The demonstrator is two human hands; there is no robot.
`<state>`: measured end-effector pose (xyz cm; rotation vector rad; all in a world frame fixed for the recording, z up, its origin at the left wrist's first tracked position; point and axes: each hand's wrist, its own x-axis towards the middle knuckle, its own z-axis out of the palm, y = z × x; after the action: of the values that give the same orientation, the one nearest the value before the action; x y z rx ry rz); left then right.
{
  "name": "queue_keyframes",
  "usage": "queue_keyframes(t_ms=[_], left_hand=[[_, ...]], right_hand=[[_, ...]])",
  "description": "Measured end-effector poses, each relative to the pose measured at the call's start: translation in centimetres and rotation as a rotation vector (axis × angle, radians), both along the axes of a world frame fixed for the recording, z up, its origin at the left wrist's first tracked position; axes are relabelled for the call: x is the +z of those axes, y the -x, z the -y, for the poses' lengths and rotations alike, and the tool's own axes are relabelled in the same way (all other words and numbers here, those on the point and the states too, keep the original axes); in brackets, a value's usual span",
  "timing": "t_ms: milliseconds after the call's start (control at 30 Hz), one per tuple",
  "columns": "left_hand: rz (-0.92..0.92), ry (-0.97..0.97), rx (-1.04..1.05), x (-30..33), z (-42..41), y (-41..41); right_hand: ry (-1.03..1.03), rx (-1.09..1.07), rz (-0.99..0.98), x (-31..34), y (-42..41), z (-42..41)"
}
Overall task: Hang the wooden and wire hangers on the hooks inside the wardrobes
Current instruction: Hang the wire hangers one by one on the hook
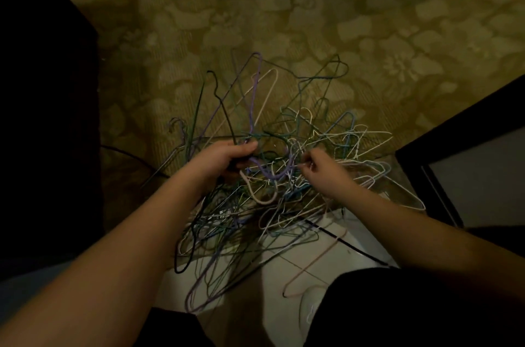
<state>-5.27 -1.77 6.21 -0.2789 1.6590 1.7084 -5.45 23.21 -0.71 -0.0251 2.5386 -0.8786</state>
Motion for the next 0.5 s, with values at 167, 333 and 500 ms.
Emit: queue_keyframes(t_ms=[167, 333, 500], left_hand=[[0.015, 0.001, 0.014, -0.1, -0.6, -0.4], [-0.006, 0.08, 0.09, -1.3, -0.7, -0.6], [-0.049, 0.248, 0.143, -1.9, -0.9, -1.3]], right_hand=[[-0.094, 0.228, 0.051, 0.4, -0.7, 1.5], [-0.112, 0.206, 0.042, 1.6, -0.4, 0.7], [-0.007, 0.112, -0.054, 2.2, -0.6, 0.1]])
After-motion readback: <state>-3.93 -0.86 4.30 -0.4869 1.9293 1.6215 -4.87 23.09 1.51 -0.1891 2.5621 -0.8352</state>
